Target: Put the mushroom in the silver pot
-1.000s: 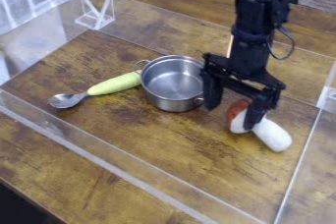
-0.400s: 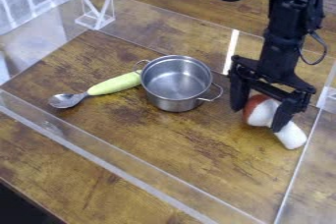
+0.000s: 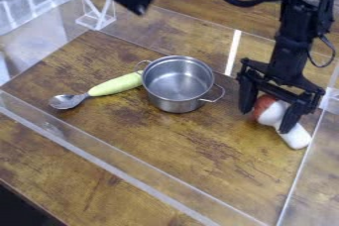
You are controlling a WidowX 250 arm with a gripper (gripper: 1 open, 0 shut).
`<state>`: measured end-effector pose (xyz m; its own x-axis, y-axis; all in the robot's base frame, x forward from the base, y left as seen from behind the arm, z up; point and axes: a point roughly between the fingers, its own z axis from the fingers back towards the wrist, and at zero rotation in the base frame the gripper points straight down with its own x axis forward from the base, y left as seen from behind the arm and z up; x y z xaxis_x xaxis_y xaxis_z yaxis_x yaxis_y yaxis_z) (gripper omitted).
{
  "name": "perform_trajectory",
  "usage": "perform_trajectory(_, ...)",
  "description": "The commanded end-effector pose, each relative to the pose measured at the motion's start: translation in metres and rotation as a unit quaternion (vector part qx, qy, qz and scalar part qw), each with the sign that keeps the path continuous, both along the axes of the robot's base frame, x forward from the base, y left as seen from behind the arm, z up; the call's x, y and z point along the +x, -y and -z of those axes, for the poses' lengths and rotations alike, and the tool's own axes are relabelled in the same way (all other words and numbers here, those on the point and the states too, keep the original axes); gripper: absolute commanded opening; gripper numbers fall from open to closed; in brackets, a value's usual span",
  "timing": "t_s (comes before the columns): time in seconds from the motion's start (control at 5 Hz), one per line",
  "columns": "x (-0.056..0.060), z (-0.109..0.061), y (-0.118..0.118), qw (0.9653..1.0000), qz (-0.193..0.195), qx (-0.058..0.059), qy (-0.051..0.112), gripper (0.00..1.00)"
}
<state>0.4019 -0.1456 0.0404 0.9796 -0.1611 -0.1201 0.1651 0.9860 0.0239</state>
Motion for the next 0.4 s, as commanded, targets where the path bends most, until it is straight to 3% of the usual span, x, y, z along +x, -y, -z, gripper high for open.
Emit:
perform_trajectory(0.0,0.0046,-0.0117,0.0069,0.9996,-0.026,-0.003,0.009,1.00)
perform_trajectory(0.2,0.0043,-0.0190,0.0107,0.9991,-0.041,-0.005,0.009,1.00)
